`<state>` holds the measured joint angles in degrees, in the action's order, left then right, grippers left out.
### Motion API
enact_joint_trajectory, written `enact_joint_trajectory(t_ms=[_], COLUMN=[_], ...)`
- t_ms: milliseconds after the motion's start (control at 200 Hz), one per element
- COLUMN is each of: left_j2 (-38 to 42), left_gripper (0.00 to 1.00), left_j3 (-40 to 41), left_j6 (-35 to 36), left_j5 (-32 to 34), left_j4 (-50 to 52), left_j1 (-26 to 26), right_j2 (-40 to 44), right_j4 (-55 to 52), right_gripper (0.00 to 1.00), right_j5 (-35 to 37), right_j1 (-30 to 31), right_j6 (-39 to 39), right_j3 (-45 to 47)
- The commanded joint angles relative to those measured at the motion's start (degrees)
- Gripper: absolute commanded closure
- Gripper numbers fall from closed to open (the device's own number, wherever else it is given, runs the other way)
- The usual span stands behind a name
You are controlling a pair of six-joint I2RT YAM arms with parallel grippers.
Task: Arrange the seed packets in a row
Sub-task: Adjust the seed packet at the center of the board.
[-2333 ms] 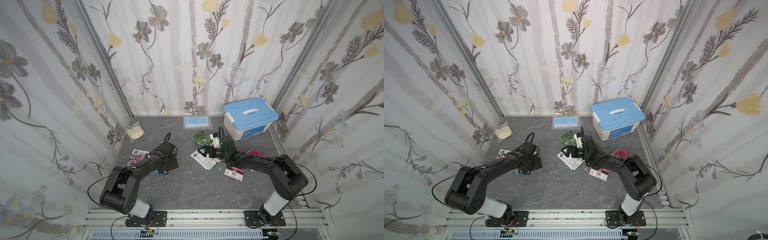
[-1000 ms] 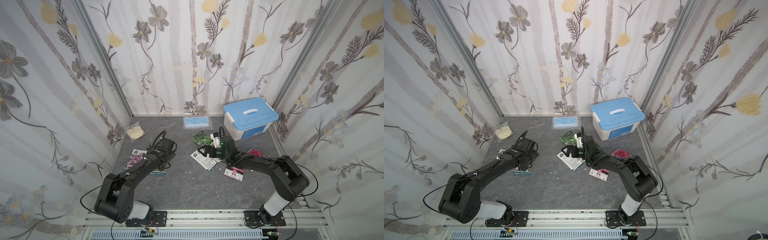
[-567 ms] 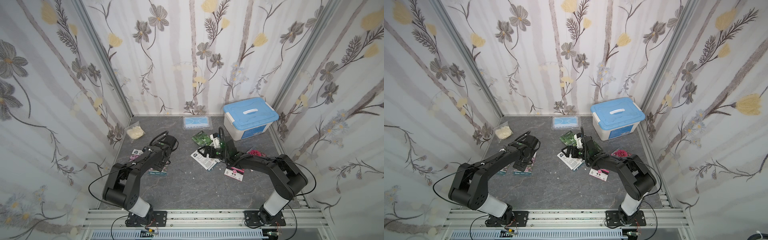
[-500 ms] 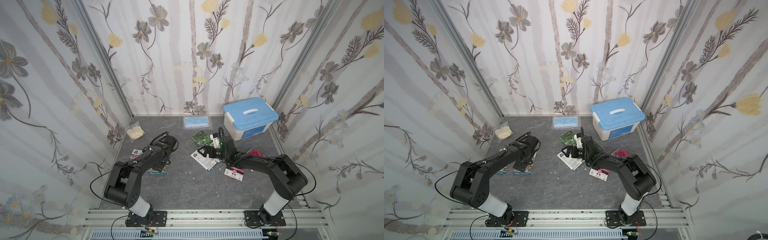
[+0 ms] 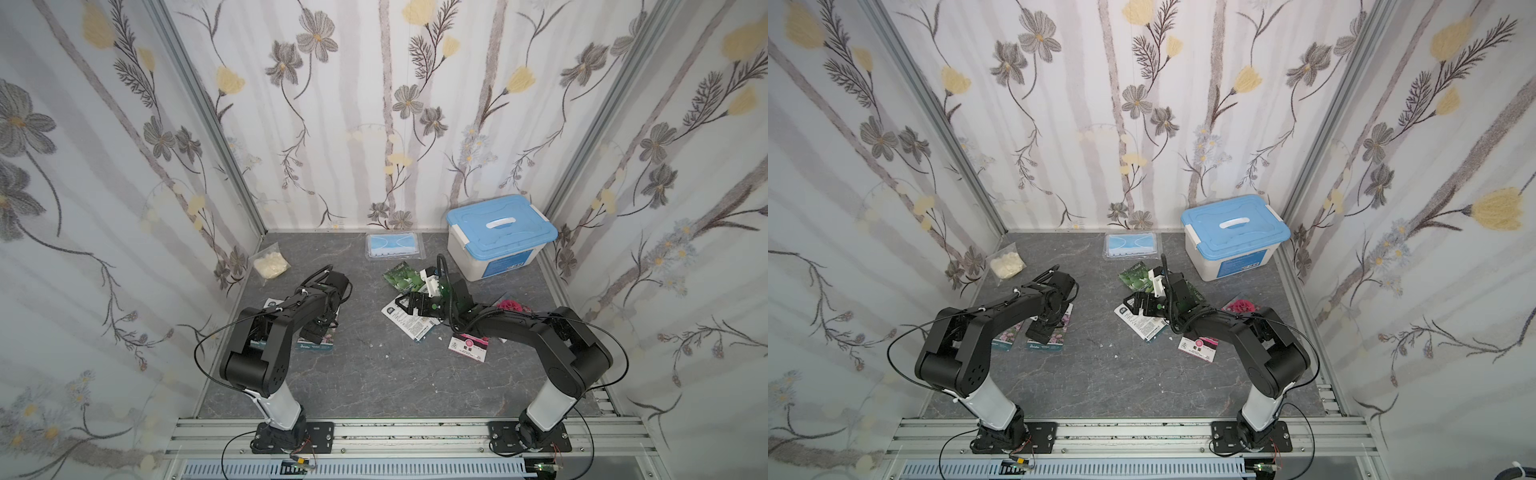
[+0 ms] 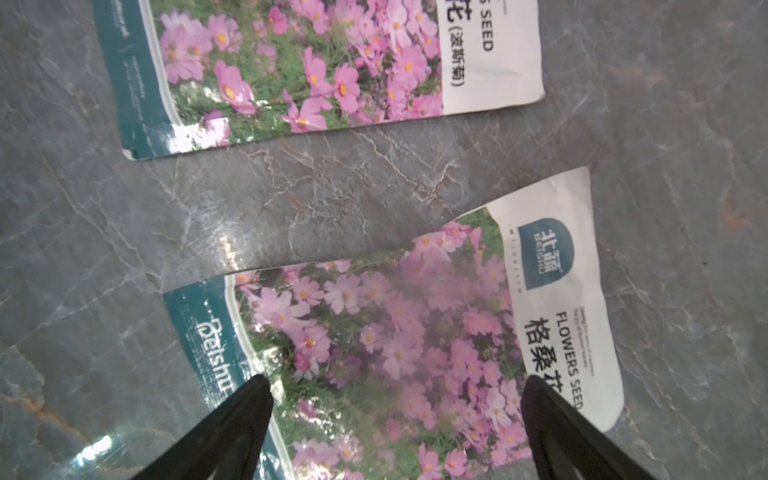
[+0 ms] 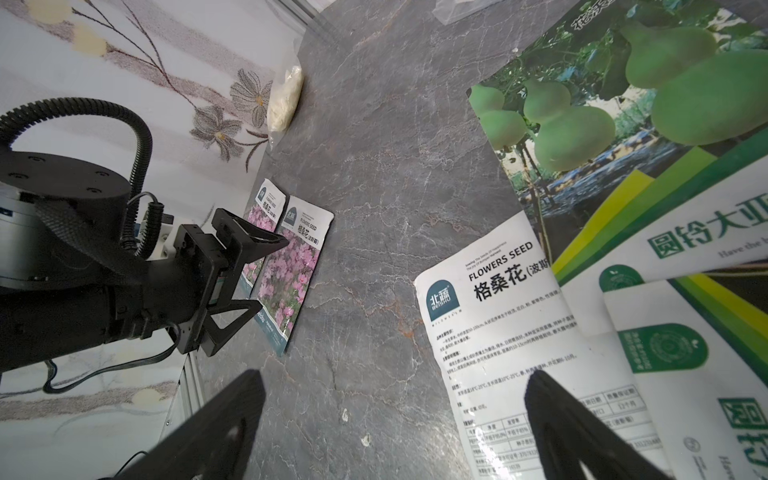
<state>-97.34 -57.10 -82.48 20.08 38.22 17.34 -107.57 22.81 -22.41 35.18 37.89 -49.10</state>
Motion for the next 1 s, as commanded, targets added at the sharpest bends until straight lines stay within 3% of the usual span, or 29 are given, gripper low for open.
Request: enact_joint_trajectory(t_ms=[0,235,994], left_j2=[-1.52,-4.87,-2.58], left_gripper=[0.04,0.04,0.05], left_j3=[-0.72,-1.82,1.38], left_j6=[1.50,1.80,3.44], left_j5=[0.41,0.13,0.27], left_j4=[-1.13,-0.86,-0.43], left_j1=[-0.46,-0.85,-3.70], right_j2=[-0.36,-0.43,-1.43], right_j4=[2.19,2.07,2.91], right_gripper=[0.00,0.01,0.01], right_j5=[-0.17,-0.10,-0.88], right_j1=[0.02,-0.11,-0.20], right_j6=[-0.17,-0.30,0.17], right_j3=[-0.42,-0.29,-0.40])
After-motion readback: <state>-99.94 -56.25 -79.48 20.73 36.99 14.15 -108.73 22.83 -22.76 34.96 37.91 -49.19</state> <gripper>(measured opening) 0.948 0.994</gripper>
